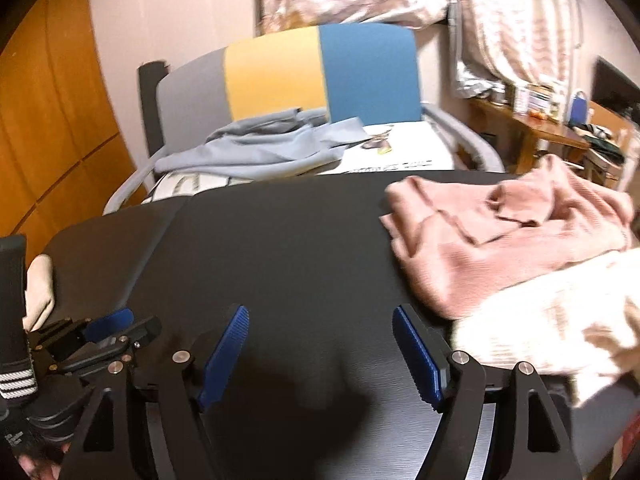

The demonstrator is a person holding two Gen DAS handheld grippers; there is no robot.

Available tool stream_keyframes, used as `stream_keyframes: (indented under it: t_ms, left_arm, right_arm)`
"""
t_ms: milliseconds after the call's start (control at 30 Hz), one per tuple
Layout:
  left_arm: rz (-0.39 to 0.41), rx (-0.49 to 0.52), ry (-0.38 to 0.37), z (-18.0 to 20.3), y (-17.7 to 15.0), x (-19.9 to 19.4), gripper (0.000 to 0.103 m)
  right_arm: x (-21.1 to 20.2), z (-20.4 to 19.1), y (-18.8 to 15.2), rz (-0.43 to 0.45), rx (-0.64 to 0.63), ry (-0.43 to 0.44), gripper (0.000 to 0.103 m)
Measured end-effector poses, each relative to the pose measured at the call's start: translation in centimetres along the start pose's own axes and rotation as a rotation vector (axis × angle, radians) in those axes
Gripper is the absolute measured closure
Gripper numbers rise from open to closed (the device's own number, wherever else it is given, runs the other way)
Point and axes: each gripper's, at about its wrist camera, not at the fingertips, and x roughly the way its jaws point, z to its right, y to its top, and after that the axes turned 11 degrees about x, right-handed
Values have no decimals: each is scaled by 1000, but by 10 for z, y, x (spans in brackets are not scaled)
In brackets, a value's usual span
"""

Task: Fold clothes
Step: 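Reach both grippers toward the pink sweater lying on the cream sweater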

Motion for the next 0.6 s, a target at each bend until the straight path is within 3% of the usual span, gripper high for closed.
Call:
stream_keyframes:
  t_ms: [400, 500, 600]
  left_arm:
    - [54, 159, -97, 75, 34, 26, 67]
    - [134, 194, -100, 87, 43, 30, 67]
    - [162, 201, -159, 104, 55, 36, 67]
  right_arm:
    - [-15, 86, 45, 80, 97, -138, 27]
    - [-12, 109, 69, 102, 96, -197, 26]
    - [-11, 139, 95, 136, 106, -277, 26]
